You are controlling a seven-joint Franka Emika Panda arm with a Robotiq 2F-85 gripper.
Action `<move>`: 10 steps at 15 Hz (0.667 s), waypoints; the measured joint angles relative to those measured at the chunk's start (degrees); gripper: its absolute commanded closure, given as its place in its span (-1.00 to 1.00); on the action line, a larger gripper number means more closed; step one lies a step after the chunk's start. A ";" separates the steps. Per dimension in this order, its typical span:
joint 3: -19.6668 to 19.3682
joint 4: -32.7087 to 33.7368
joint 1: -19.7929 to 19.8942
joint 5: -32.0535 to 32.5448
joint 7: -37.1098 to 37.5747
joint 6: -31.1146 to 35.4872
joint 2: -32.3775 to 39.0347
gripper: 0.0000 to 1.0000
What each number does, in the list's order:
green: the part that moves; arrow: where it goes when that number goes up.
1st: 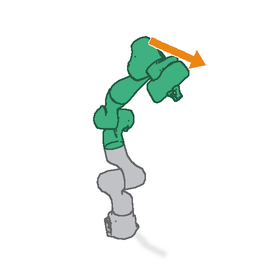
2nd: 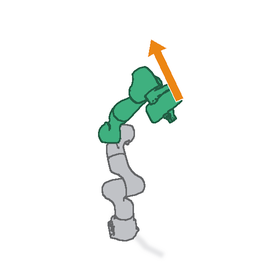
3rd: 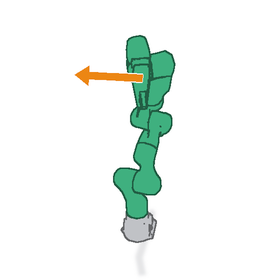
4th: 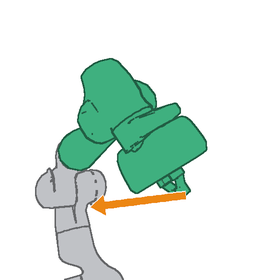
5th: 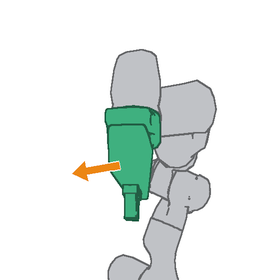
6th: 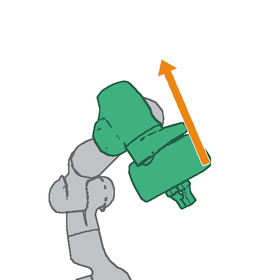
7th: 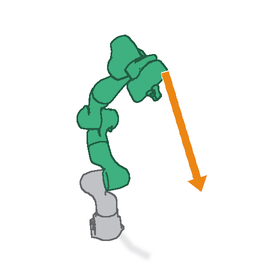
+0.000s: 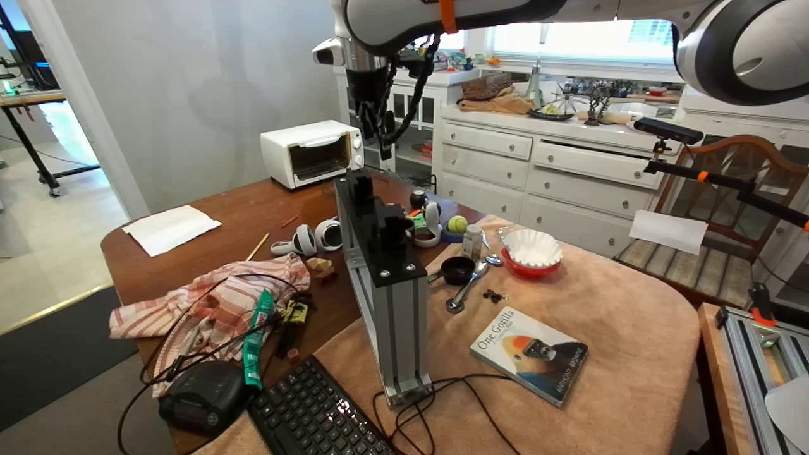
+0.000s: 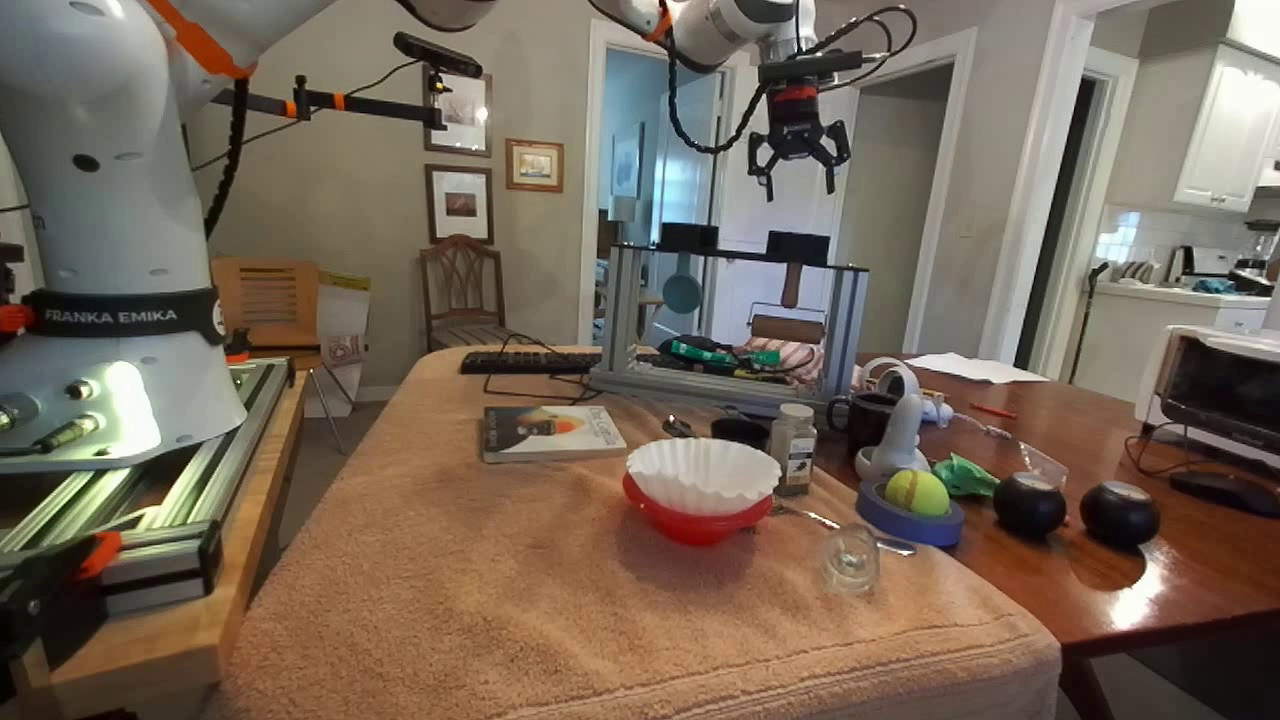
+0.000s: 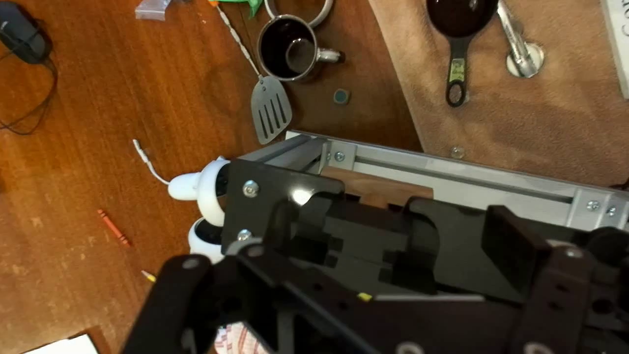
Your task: Remove the wooden roller from the silver platform and use it to push some of the items on the right side of the table forward
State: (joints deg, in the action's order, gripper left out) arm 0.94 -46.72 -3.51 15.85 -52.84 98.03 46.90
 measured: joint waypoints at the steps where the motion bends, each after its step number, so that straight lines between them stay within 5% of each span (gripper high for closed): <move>1: 0.05 0.40 0.06 -0.15 -0.35 -1.29 0.49 -1.00; 10: 1.67 7.79 0.95 -6.29 0.30 -5.31 6.86 -1.00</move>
State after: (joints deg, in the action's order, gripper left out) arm 2.61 -38.93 -2.56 9.56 -52.54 92.71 53.77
